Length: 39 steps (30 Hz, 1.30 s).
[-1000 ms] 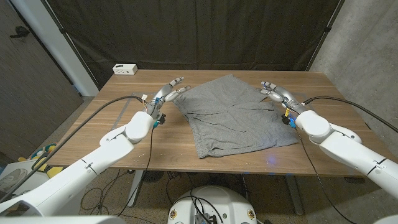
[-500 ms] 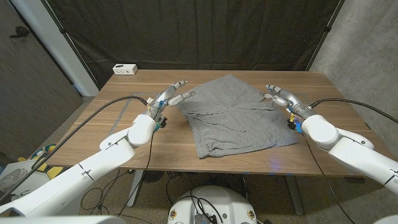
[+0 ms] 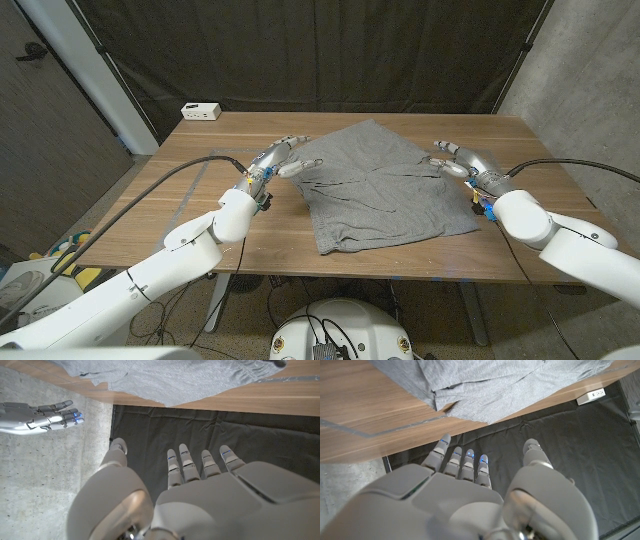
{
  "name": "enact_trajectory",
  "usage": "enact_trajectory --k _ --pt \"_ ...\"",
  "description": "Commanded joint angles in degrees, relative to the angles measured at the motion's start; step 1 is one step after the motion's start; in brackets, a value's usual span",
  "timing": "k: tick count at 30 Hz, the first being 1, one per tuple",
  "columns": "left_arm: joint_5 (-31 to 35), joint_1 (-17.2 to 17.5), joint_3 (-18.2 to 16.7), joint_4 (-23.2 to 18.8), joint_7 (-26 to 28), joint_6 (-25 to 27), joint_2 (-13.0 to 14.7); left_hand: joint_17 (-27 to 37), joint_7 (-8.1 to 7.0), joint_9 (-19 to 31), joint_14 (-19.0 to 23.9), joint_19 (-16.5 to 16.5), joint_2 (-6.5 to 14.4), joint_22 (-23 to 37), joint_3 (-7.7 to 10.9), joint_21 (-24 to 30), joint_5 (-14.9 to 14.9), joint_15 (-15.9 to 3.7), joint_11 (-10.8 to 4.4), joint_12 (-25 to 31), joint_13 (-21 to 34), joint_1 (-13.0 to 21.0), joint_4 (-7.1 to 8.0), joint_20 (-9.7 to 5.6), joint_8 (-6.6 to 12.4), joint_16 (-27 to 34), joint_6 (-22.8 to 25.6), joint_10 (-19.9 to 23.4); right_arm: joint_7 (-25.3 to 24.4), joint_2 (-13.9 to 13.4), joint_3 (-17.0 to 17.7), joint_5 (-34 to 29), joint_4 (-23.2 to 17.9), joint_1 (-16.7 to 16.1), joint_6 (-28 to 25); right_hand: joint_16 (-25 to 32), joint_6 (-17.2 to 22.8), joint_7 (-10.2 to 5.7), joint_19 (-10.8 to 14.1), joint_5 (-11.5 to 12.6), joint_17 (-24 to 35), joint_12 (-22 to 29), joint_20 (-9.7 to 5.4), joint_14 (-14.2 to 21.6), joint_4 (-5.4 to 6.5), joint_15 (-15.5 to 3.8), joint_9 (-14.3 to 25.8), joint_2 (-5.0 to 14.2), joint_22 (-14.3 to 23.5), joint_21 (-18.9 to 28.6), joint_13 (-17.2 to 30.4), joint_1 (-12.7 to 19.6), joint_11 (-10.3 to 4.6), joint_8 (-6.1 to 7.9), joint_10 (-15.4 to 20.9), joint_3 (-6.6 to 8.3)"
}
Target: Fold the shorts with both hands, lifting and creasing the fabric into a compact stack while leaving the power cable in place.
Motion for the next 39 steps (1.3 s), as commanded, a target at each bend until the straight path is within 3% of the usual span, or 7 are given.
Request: enact_trajectory --k 1,6,12,23,32,37,39 --pt "5.4 1.0 1.6 -3.2 -1.4 4.2 0.2 0.2 0.09 0.1 0.8 0.5 -0.4 -0.1 -0.26 -0.1 0.5 0.04 -0.13 0.5 0.3 1.1 -0.32 0.12 0.25 0.3 1.1 1.5 -1.4 -2.0 1.2 -4.5 -4.0 -3.1 -7.2 0.6 1.0 0.12 1.0 0.5 0.2 0.2 -0.12 1.3 -0.53 -0.51 0.2 -0.84 0.2 0.5 0.1 0.8 -0.42 0.45 1.0 0.15" --pt "7.2 1.8 2.0 -4.6 -1.6 5.5 0.2 0.2 0.2 0.1 1.5 0.6 -1.4 -0.1 -0.76 -0.3 0.7 -0.18 -0.56 0.5 0.3 1.8 -0.12 0.11 0.58 0.2 3.2 2.7 -2.3 -1.6 1.8 -5.7 -5.3 -4.3 -10.1 0.7 1.3 0.06 1.5 0.8 0.2 0.3 0.02 1.8 -0.81 -0.92 0.3 -0.8 0.2 0.5 0.1 1.8 -0.49 0.47 1.6 0.38" --pt "11.2 2.3 3.1 -6.5 -2.3 7.8 0.6 0.2 0.3 0.1 2.7 1.1 -1.7 -0.1 -1.04 -0.3 1.0 -0.66 -0.83 0.6 0.4 2.5 0.13 0.04 0.69 0.4 4.9 4.1 -2.1 -3.1 1.3 -8.5 -7.2 -4.8 -14.0 1.0 2.3 -0.14 3.3 1.6 0.3 0.3 0.1 4.1 -1.65 -2.43 0.3 -0.2 0.3 0.7 0.2 5.9 -0.93 0.66 3.0 1.71" --pt "13.9 3.3 3.8 -8.6 -4.5 10.6 0.4 0.2 0.01 0.2 4.4 1.6 -2.5 -0.1 -1.66 -0.5 1.4 -1.3 -1.37 1.4 0.5 3.8 0.3 0.22 0.57 0.5 6.9 8.3 -1.3 -4.7 1.4 -10.7 -9.8 -6.4 -19.5 1.1 3.5 -0.62 4.5 2.0 0.3 0.4 0.05 5.5 -1.78 -3.86 0.3 -1.01 0.3 0.9 0.2 8.5 -1.5 0.9 4.2 1.97" --pt "16.5 4.0 5.2 -10.7 -7.1 13.9 0.2 0.2 0.18 0.3 6.8 2.6 -3.9 -0.1 -2.97 -0.6 1.9 -1.97 -2.73 2.3 0.7 4.7 0.7 0.32 0.9 0.8 10.8 13.4 -2.1 -6.0 1.8 -12.9 -11.4 -9.0 -24.1 1.4 5.4 -1.08 5.5 2.5 0.4 0.5 -0.37 7.5 -1.75 -5.64 0.3 -1.58 0.4 0.8 0.3 11.5 -2.54 1.21 5.5 2.26" --pt "18.2 3.9 6.1 -11.9 -9.4 15.4 0.7 0.2 0.35 0.3 7.6 3.3 -4.2 -0.1 -3.27 -0.4 2.1 -2.23 -2.48 2.1 0.7 5.1 0.7 0.68 0.91 0.9 11.7 14.0 -1.8 -6.9 0.6 -14.2 -12.3 -8.9 -26.6 1.5 5.9 -1.48 6.0 2.7 0.5 0.4 -0.6 8.1 -1.76 -6.38 0.4 -1.83 0.4 0.9 0.3 12.9 -2.99 1.23 5.9 2.34" --pt "19.0 3.5 6.5 -12.6 -10.9 16.0 1.1 0.2 0.36 0.3 7.7 3.4 -4.5 -0.1 -3.47 -0.5 2.3 -2.15 -2.36 1.9 0.8 5.5 0.61 0.94 0.88 0.8 12.1 14.0 -1.9 -6.9 1.7 -13.7 -12.4 -10.0 -26.2 1.4 6.1 -1.61 6.0 2.8 0.5 0.4 -0.67 8.1 -1.76 -6.67 0.4 -1.92 0.4 0.9 0.3 13.3 -3.11 1.23 5.9 2.35"
